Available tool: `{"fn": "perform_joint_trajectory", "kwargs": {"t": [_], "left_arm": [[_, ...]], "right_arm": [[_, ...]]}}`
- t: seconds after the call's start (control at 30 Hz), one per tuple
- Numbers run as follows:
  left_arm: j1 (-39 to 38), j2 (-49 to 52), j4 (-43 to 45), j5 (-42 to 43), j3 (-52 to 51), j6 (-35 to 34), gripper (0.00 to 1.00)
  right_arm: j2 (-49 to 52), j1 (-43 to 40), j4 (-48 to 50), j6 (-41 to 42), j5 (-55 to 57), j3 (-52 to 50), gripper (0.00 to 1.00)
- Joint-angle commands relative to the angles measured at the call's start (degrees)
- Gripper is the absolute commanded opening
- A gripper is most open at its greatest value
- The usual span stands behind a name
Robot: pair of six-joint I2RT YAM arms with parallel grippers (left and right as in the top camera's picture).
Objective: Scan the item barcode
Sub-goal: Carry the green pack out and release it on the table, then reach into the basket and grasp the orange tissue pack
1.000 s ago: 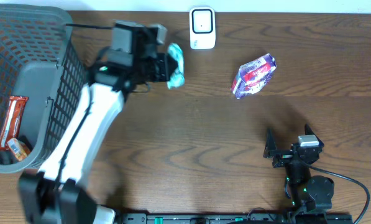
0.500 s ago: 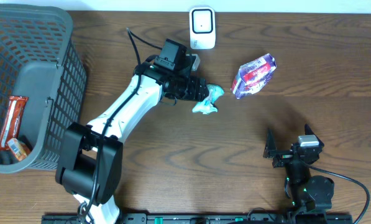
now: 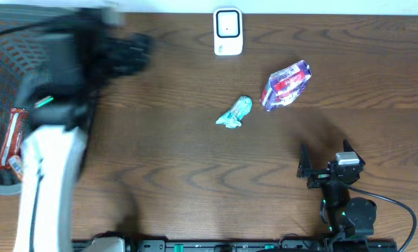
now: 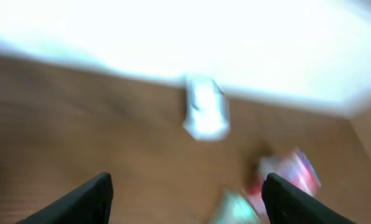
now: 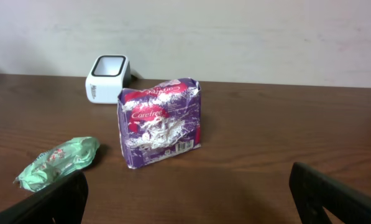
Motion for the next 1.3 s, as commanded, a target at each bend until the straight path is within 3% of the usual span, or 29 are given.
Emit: {"fn": "perform_joint_trajectory", "kwargs": {"t": [0.0,0.2,0.27,0.37,0.47,0.7,0.87,1.27], "left_arm": [[10.1,-3.82,-0.87,-8.15,0.52,1.27,0.8],[28.39,-4.76,-9.27,-9.03,-0.22,1.27,0.82],[32.59,-3.69,-10.62,-9.73,-1.57,1.22,0.95],[36.13,-1.36,-10.8,-12.11,-4.13,0.72,0.99],[37.42,2.19,-11.43,-19.28,-6.6,-3.21,0.98],[37.42,10.88,-16.39,-30.71,-7.13,-4.42,0.98],[37.44,16.68,-20.85,-43.91,-7.13,-9.33,0.98],[37.48,28.2,-22.93,-44.96,-7.19,-9.29,0.98]], "right_arm": [[-0.31,0.35,-0.17,-0.46,0.52,-0.17,0.99],[-0.31,0.35,-0.17,-0.46,0.52,-0.17,0.99],[-0.31,0.35,-0.17,-0.46,0.52,-0.2,0.99],[-0.31,0.35,-0.17,-0.46,0.52,-0.2,0.99],[-0.31,0.35,-0.17,-0.46,0.52,-0.2,0.99],[-0.31,0.35,-0.17,-0.46,0.52,-0.2,0.99],[-0.31,0.35,-0.17,-0.46,0.52,-0.2,0.99],[-0.31,0.35,-0.17,-0.46,0.52,-0.2,0.99]]}}
